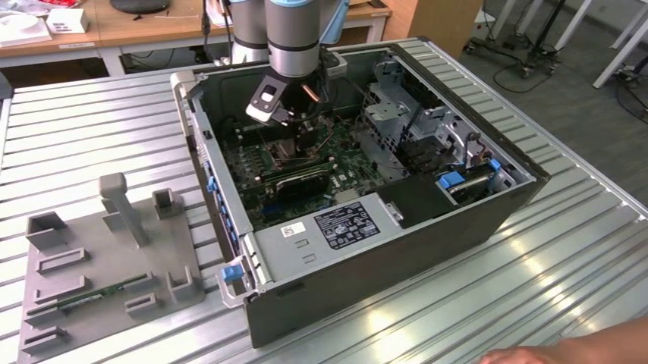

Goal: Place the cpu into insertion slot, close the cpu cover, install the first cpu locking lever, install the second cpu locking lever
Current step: 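Place the cpu into insertion slot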

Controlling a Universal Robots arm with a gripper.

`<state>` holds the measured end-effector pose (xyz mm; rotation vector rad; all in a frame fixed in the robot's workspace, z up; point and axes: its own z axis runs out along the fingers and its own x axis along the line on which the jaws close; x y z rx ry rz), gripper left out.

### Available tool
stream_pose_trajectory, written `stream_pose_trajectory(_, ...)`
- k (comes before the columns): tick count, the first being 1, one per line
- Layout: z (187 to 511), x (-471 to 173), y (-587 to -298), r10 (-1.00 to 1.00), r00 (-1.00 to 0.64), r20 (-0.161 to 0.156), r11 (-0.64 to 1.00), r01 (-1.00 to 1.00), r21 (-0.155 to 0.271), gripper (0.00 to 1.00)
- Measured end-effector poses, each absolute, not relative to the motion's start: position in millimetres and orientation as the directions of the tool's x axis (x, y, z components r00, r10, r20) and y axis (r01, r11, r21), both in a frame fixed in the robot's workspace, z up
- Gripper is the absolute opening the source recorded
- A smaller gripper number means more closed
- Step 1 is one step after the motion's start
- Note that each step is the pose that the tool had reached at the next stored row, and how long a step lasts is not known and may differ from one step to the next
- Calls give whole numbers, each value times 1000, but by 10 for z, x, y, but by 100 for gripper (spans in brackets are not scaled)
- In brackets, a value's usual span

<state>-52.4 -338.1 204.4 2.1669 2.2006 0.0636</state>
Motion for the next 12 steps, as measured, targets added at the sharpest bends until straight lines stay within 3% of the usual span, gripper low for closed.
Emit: stream_pose_trajectory(12, 2007, -524, -3381, 1000, -15, -8, 16, 998, 66, 54)
